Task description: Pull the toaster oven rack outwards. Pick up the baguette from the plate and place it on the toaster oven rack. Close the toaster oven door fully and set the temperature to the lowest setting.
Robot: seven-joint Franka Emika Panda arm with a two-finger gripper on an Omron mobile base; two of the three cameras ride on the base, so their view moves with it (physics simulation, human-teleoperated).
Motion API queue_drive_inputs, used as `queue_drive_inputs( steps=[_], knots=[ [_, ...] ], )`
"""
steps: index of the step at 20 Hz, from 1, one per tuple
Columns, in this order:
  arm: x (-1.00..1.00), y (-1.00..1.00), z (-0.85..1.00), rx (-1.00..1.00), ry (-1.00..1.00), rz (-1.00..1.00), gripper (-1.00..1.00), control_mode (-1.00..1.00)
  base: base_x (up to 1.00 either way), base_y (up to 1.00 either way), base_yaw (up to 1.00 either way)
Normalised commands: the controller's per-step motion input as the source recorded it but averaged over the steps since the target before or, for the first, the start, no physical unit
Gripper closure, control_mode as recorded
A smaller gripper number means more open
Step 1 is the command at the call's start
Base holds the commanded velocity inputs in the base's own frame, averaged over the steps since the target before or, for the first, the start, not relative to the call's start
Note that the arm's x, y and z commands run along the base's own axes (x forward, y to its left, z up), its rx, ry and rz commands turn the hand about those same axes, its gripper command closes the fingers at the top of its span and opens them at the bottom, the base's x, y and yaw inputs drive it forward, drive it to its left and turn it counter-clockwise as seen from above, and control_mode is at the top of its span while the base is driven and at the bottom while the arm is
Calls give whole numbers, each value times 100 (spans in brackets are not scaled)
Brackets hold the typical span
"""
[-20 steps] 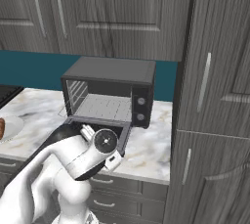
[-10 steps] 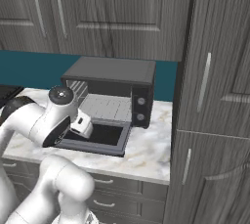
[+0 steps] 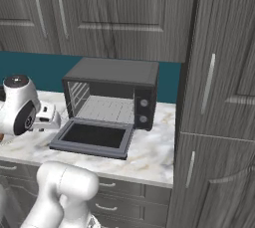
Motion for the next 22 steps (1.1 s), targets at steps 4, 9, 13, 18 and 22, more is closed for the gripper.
queue_drive_inputs(
  steps=[4,9,13,18,22],
  knots=[
    [7,100,-2,-2,3,29,-100,-100,0,0,0],
    [24,100,0,0,0,19,-100,-100,0,0,0],
    [34,100,-12,0,0,7,-100,-100,0,0,0],
    [41,100,-40,0,3,0,-100,-100,0,0,0],
    [49,100,-52,0,1,0,-100,-100,0,0,0]
  ],
)
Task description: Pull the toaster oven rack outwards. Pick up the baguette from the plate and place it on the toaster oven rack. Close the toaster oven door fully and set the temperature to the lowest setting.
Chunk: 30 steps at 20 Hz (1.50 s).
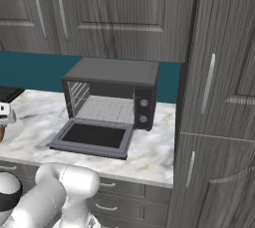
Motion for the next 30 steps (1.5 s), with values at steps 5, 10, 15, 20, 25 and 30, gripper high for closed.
queue_drive_inputs(
  steps=[5,10,15,20,25,30],
  knots=[
    [49,78,-46,-4,0,0,-100,-100,0,0,0],
    [33,31,-28,-14,2,0,-100,-100,0,0,0],
    [26,27,-35,-7,4,0,-100,-100,0,0,0],
    [11,23,-47,0,5,0,-100,-100,0,0,0],
    [3,3,-41,0,1,0,-100,-100,0,0,0],
    [3,0,-35,-1,0,0,-100,-100,0,0,0]
  ],
)
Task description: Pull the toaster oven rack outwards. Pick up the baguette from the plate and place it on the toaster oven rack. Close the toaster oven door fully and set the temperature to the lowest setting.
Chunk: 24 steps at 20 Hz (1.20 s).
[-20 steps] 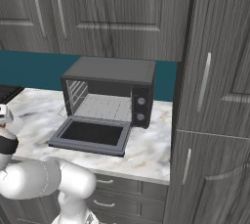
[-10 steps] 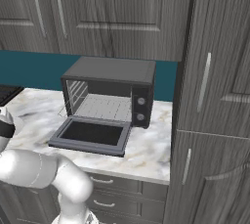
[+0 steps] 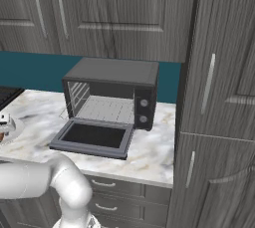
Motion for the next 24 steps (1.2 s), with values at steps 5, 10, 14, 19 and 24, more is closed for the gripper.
queue_drive_inputs(
  steps=[5,10,14,19,24],
  knots=[
    [8,0,-42,-1,0,0,-100,-100,0,0,0],
    [2,3,-13,-2,1,0,100,-100,0,0,0],
    [-5,0,0,0,-3,0,100,-100,0,0,0],
    [-15,-3,7,0,-7,0,100,-100,0,0,0],
    [-32,-27,57,0,-11,0,100,-100,0,0,0]
  ],
)
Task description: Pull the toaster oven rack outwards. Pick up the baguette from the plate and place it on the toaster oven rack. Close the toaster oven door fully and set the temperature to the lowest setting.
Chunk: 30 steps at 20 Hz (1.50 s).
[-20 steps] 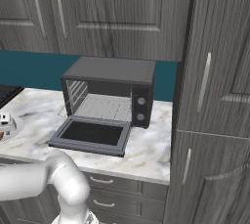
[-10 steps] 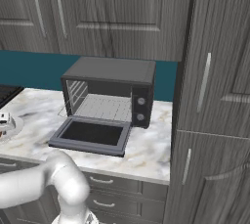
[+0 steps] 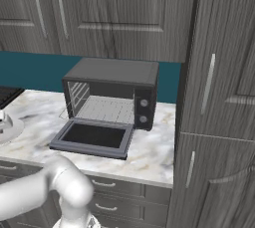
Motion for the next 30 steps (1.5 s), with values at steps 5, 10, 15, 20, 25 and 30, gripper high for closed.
queue_drive_inputs(
  steps=[5,10,15,20,25,30],
  knots=[
    [-43,-46,73,0,-7,0,100,-100,0,0,0],
    [-40,-45,61,-1,-1,1,100,-100,0,0,0],
    [-55,-74,56,-1,-2,4,100,-100,0,0,0],
    [-48,-97,58,0,-10,10,100,-100,0,0,0],
    [-35,-100,58,0,-11,17,100,-100,0,0,0],
    [-19,-100,42,-3,-2,22,100,-100,0,0,0]
  ],
)
